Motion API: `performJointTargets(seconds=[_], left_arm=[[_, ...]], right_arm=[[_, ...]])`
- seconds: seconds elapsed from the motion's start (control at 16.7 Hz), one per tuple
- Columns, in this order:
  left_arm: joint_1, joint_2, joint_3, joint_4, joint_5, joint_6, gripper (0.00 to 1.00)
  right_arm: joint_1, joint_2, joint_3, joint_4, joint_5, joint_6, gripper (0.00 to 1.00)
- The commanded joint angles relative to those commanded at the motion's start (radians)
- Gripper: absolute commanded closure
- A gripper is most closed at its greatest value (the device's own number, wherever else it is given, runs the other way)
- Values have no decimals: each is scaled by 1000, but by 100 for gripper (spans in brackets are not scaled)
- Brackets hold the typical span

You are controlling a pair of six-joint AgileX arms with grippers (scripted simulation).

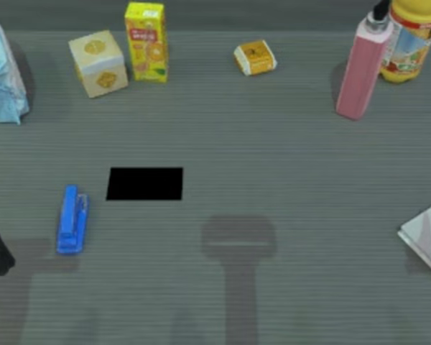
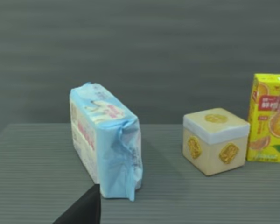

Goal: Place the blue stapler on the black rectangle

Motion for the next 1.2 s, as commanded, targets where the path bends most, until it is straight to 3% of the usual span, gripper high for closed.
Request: performJointTargets(seconds=[0.24, 0.48, 1.2], left_arm=[[-5, 30, 30, -23, 1, -5, 0], [-26, 219, 210, -152, 2, -30, 0], [-126, 1402, 1100, -832, -4, -148, 0]], right_arm=[[0, 0, 0, 0, 0, 0, 0], [0, 0, 0, 0, 0, 0, 0], [0, 0, 0, 0, 0, 0, 0]])
